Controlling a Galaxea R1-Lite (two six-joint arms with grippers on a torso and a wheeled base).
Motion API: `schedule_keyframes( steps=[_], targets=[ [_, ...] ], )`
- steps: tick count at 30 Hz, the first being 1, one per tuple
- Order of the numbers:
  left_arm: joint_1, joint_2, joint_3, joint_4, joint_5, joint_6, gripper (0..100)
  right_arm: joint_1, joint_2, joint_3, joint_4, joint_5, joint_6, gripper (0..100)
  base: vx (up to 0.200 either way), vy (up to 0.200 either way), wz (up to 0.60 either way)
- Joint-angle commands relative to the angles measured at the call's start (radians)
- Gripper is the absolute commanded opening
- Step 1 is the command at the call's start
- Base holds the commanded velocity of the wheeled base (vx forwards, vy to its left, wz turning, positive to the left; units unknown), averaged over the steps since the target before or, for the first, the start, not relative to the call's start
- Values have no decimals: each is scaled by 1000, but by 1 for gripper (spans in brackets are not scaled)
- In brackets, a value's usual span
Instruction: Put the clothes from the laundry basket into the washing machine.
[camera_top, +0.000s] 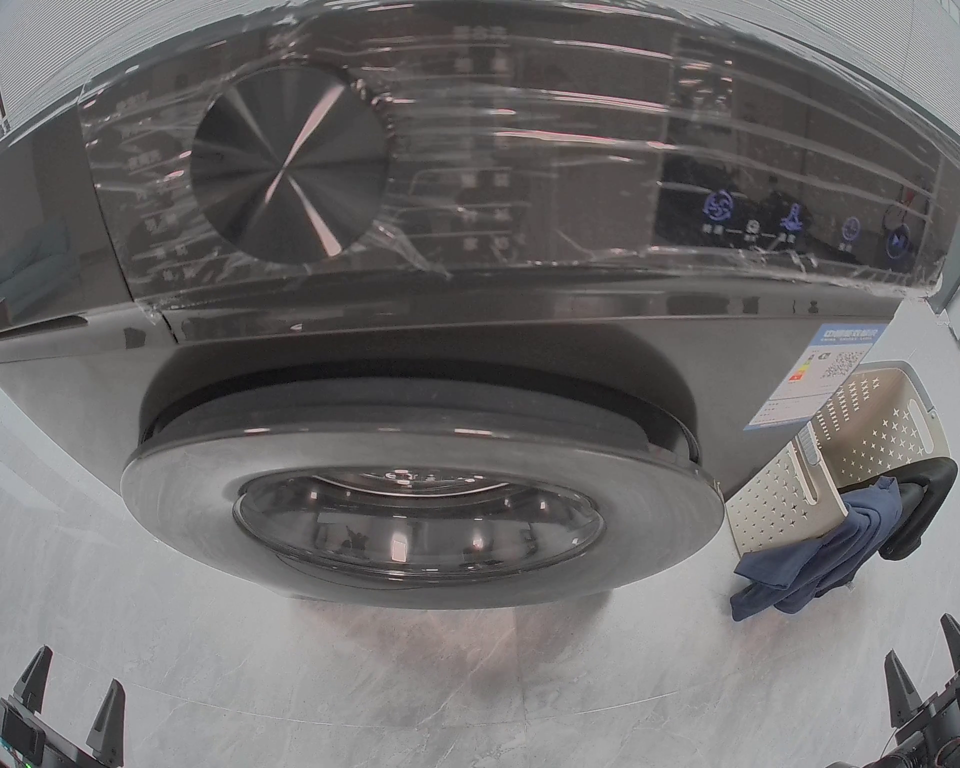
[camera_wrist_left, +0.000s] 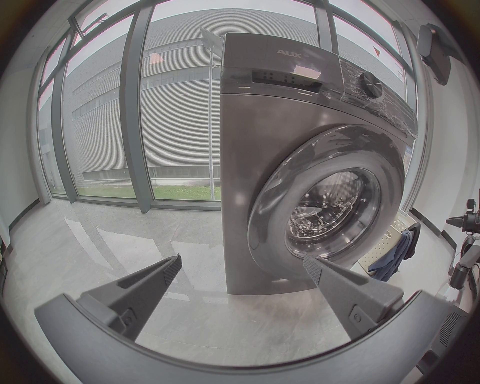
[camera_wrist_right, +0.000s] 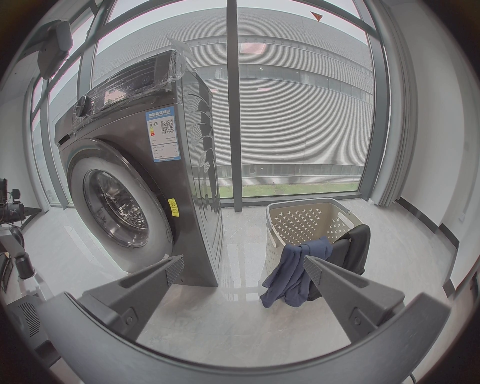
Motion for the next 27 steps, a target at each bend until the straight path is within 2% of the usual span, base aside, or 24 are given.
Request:
schedule_keyframes(
  steps=[1,3,13,19,27],
  targets=[
    [0,-13,16,0,0,-1,100,0,-17,16,1,0,0,100,-200,0,0],
    [0,-13,16,0,0,-1,100,0,-17,16,-1,0,0,100,-200,0,0],
    [0,-13,16,0,0,-1,100,-2,-17,16,-1,-1,0,100,0,0,0],
    [-2,-13,16,0,0,-1,100,-3,-17,16,-1,-3,1,100,0,0,600],
    [0,-13,16,0,0,-2,100,-2,-17,16,-1,-1,1,100,0,0,0]
  ],
)
